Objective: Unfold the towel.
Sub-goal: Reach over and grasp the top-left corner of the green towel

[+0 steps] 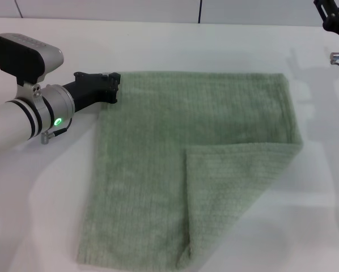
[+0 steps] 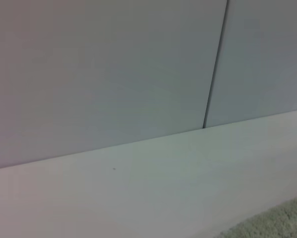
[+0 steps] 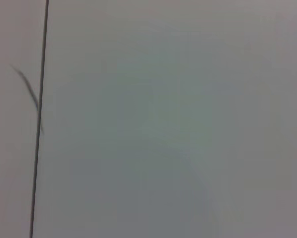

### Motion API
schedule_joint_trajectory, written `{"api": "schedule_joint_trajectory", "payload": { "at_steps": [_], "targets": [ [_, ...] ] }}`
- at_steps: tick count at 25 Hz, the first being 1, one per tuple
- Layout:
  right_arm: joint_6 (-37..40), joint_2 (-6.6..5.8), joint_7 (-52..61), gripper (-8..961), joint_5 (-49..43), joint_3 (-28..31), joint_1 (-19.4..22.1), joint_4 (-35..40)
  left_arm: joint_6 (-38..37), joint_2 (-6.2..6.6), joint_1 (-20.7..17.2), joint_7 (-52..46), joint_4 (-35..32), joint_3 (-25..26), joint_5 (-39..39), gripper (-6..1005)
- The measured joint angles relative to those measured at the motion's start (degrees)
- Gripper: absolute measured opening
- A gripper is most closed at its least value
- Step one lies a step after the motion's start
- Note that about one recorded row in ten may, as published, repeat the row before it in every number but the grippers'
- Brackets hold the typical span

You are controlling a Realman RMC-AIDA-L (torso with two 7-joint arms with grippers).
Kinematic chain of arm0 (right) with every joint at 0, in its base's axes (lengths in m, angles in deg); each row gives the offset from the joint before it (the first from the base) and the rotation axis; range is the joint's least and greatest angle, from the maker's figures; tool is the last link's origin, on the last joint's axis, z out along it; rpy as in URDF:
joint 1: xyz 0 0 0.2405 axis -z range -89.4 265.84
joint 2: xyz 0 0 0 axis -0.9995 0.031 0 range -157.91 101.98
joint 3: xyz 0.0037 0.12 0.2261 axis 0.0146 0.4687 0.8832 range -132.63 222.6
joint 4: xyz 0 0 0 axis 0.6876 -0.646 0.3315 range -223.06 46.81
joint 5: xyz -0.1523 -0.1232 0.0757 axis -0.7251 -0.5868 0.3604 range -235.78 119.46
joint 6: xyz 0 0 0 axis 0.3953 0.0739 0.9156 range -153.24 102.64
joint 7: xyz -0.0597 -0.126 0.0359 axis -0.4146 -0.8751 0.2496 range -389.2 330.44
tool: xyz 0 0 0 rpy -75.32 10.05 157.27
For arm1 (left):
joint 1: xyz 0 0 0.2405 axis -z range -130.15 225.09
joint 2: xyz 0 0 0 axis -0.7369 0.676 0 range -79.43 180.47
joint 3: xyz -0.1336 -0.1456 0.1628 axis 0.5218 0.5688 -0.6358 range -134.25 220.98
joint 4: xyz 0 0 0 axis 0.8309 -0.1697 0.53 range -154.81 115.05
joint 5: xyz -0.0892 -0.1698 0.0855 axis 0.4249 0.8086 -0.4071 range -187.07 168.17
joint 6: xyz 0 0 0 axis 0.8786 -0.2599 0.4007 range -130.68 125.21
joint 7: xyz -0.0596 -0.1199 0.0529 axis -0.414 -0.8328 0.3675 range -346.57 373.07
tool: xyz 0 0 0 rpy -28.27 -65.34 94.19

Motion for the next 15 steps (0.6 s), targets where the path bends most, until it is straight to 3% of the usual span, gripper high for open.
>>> {"api": "schedule_joint_trajectory", "payload": {
  "at_steps": [15],
  "targets": [
    [0.0, 0.07, 0.0, 824, 0.0, -0.7, -0.2, 0.1, 0.1, -0.01, 0.4, 0.1, 0.1, 0.1, 0.0, -2]
  ]
}}
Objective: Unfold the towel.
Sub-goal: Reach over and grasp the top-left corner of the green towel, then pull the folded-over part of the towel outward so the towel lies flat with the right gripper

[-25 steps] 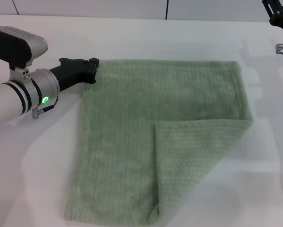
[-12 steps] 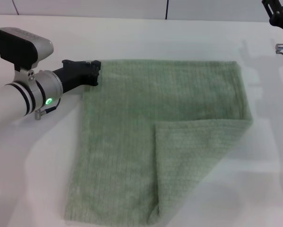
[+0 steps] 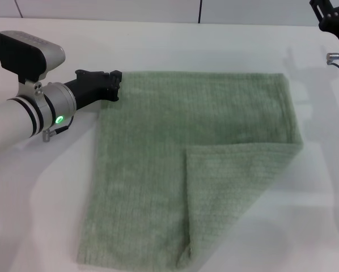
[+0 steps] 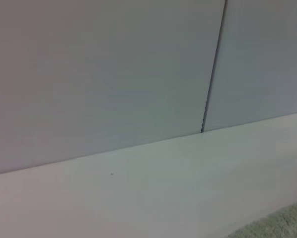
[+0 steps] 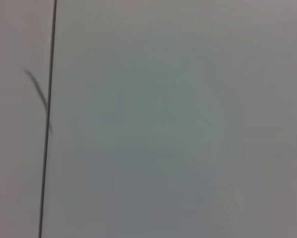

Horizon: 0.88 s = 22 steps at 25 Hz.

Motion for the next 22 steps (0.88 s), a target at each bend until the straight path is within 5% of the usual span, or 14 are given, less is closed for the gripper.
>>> {"api": "schedule_joint_trajectory", "payload": {
  "at_steps": [22],
  "targets": [
    [0.2, -0.03, 0.0, 824, 0.0, 0.0, 0.1, 0.3, -0.1, 0.00, 0.0, 0.0, 0.1, 0.0, 0.0, -1]
  ]
}}
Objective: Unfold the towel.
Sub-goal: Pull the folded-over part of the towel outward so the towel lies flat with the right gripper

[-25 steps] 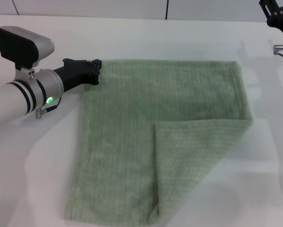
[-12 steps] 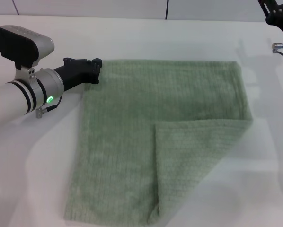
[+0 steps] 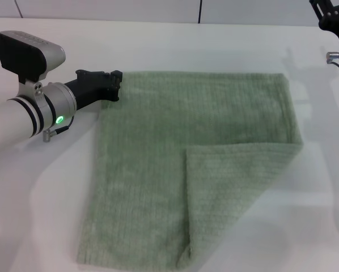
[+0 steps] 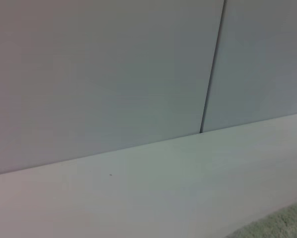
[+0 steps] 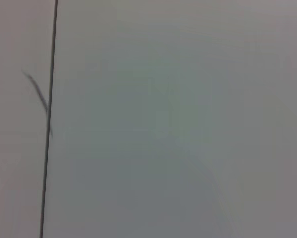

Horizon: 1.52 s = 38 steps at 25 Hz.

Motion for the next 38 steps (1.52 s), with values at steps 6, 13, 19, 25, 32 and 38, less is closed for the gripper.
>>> {"api": "schedule_joint_trajectory", "payload": {
  "at_steps": [6, 13, 19, 25, 32, 38],
  "targets": [
    [0.1, 0.04, 0.0, 825, 0.0, 0.0, 0.1, 0.2, 0.2, 0.00, 0.0, 0.0, -0.3, 0.1, 0.0, -1],
    [0.2, 0.05, 0.0, 824, 0.0, -0.5, 0.1, 0.3, 1.4, -0.15, 0.1, 1.0, -0.1, 0.4, 0.0, -1],
    [0.2, 0.05, 0.0, 825, 0.0, -0.6, 0.1, 0.3, 1.8, -0.61, 0.2, 1.7, 0.0, 0.4, 0.0, -1],
    [0.3, 0.13, 0.0, 825, 0.0, -0.6, 0.2, 0.4, 2.0, -0.79, 0.2, 2.4, -0.2, 0.4, 0.1, -1],
    [0.3, 0.13, 0.0, 826, 0.0, -1.1, 0.2, 0.3, 3.4, -1.38, 0.2, 4.4, 0.0, 0.5, 0.2, -1],
    [0.3, 0.14, 0.0, 825, 0.0, -1.3, 0.1, 0.3, 3.4, -1.41, 0.2, 4.6, -0.3, 0.5, 0.3, -1]
  ]
}}
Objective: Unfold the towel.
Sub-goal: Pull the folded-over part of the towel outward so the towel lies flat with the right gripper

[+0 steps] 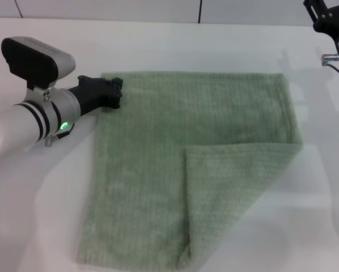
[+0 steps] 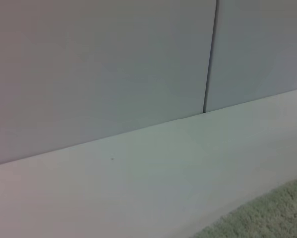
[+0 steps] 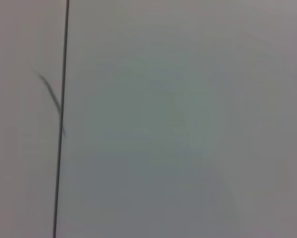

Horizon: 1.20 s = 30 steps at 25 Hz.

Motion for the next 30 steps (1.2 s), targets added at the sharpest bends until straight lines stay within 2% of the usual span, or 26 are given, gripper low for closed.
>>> {"api": "schedule_joint_trajectory", "payload": {
  "at_steps": [14, 21, 26, 30],
  "targets": [
    [-0.7, 0.00, 0.0, 826, 0.0, -0.1, 0.0, 0.2, 0.4, -0.04, -0.1, 0.0, -0.1, 0.0, 0.0, -1],
    [-6.0, -0.44, 0.0, 825, -0.4, -0.6, -0.2, 3.0, 0.4, 0.01, -0.2, 0.0, -0.2, 0.0, 0.0, -1],
    [-10.2, -0.98, 0.0, 824, -5.9, 0.8, 1.5, 8.9, 0.4, 0.10, -0.2, 0.0, -0.2, 0.0, 0.0, -1],
    [-17.4, -1.36, 5.1, 824, -16.8, 7.1, 3.7, 13.7, 0.3, 0.12, -0.3, 0.0, -0.1, 0.0, 0.0, -1]
  ]
}}
